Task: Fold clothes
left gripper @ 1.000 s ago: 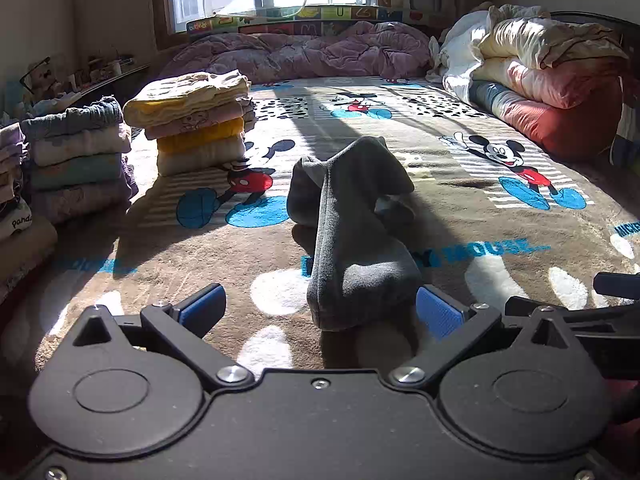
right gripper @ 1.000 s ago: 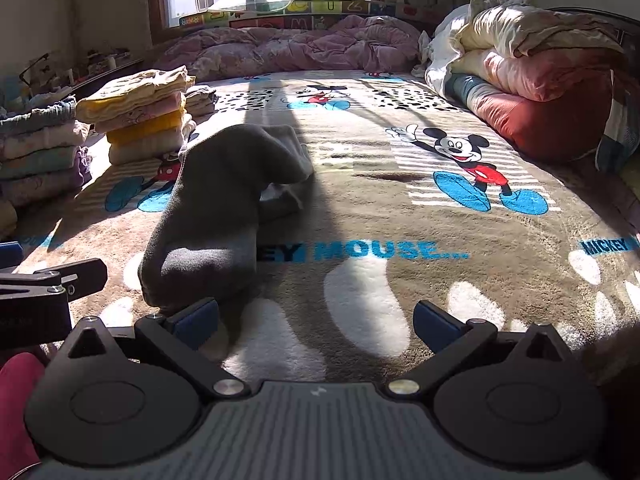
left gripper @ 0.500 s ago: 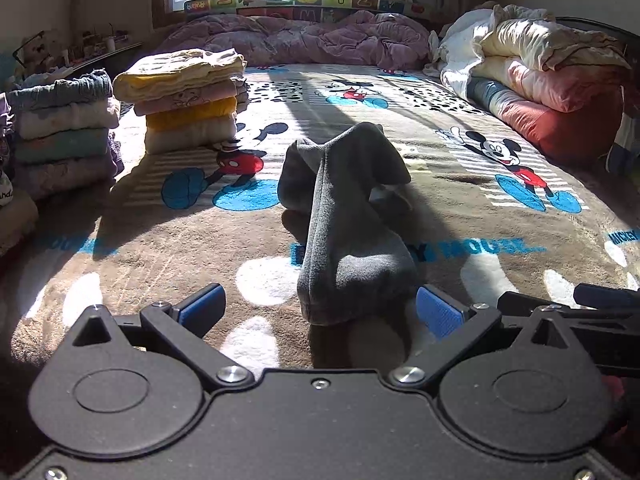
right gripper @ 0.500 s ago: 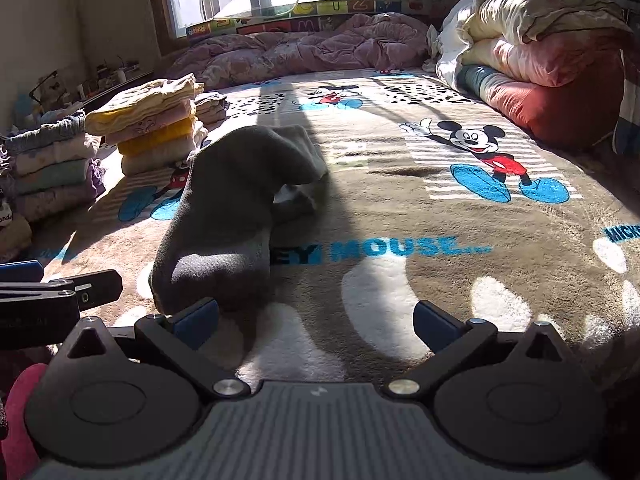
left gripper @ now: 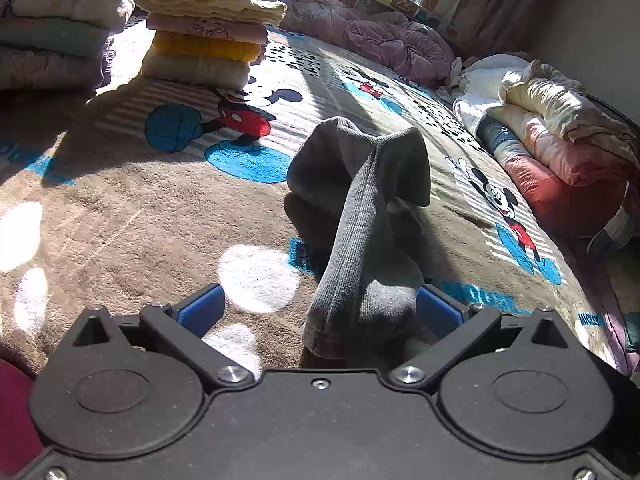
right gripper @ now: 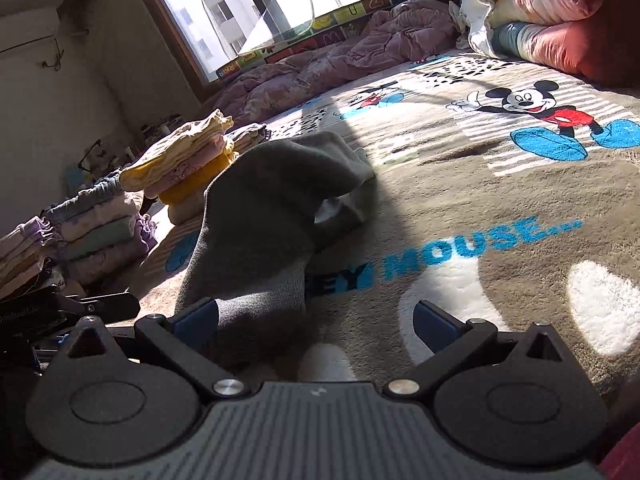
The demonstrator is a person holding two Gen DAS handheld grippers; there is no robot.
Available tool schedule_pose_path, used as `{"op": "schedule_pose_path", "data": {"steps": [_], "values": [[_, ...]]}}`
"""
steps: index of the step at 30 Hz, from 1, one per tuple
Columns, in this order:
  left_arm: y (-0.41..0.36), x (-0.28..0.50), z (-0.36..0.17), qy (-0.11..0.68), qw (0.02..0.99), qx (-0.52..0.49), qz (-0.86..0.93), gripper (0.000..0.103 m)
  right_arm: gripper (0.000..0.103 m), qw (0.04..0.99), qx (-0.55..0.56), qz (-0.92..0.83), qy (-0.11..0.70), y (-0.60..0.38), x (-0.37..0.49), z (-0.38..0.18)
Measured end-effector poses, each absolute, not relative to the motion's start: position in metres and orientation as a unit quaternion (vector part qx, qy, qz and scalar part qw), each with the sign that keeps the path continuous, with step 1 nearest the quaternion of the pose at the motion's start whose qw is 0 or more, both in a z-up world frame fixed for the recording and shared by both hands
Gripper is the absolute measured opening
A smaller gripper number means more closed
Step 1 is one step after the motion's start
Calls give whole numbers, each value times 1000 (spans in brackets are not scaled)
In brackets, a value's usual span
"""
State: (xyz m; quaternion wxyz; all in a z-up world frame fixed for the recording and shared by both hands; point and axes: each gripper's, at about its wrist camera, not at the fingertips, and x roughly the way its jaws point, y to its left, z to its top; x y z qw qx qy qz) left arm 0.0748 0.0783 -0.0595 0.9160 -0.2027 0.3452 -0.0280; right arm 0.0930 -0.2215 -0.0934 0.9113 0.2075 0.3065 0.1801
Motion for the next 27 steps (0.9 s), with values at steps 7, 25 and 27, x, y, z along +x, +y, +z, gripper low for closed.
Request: {"op": "schedule_pose_path", "data": {"steps": [7,25,27], "values": [[107,95,-79,337,899,-277,-32,102,102,871,293,219,328,-232,153,-126],[103,106,-123,363,880,-297,-69,102,16,826,324,340,312,-202,170,-141],[103,105,-124,363,881,-296,-71,102,14,821,345,342,299,-214,170,-137]]}}
